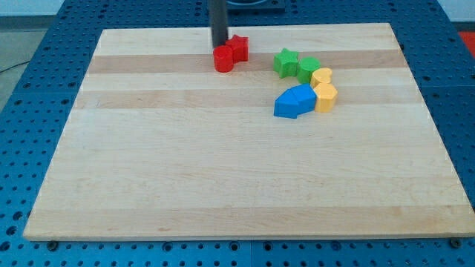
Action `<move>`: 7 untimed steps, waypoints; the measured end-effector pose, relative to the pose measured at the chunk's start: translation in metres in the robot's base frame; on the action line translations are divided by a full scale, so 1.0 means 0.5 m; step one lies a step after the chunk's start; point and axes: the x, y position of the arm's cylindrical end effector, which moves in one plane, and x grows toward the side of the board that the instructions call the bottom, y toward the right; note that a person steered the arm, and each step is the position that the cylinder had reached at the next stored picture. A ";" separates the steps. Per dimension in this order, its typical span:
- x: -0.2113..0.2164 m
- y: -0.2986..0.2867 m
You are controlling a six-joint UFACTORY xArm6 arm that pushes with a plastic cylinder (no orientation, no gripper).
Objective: Push red circle to the centre of the board
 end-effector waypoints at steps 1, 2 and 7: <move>0.091 -0.009; 0.170 0.012; 0.102 0.098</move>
